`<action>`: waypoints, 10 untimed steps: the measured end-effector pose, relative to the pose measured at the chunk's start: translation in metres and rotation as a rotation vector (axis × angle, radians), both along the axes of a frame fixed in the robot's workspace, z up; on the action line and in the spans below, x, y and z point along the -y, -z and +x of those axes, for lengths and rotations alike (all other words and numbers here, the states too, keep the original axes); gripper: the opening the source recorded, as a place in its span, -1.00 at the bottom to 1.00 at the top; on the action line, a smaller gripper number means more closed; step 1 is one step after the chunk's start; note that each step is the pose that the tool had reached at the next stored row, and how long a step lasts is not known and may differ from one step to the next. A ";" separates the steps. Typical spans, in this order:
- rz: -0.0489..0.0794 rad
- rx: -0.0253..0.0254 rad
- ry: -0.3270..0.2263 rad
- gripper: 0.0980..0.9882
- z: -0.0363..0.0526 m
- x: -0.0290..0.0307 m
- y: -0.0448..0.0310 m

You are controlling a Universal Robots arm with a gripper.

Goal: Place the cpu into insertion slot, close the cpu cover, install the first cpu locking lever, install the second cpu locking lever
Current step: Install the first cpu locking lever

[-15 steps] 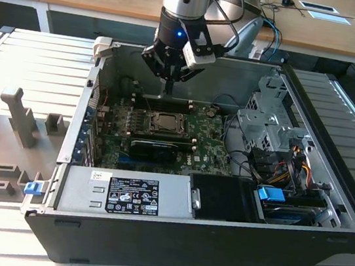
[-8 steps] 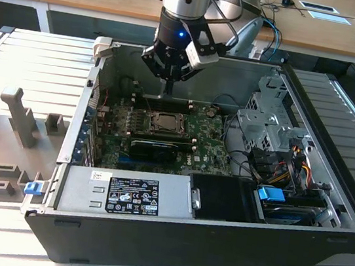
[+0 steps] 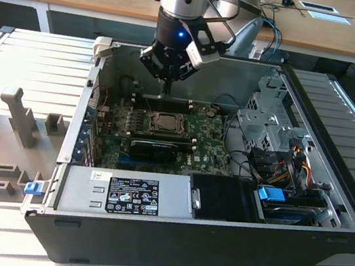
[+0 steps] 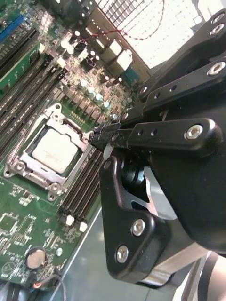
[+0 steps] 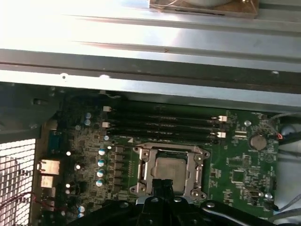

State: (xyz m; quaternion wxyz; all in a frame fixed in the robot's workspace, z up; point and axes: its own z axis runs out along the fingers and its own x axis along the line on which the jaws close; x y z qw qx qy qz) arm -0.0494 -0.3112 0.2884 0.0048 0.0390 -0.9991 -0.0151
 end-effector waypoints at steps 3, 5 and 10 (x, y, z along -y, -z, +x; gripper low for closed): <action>0.000 0.0111 0.000 -0.98 -0.0124 0.0000 0.0030; 0.000 0.0126 0.000 -0.98 -0.0182 0.0000 0.0035; 0.001 0.0128 -0.001 -0.98 -0.0237 0.0000 0.0052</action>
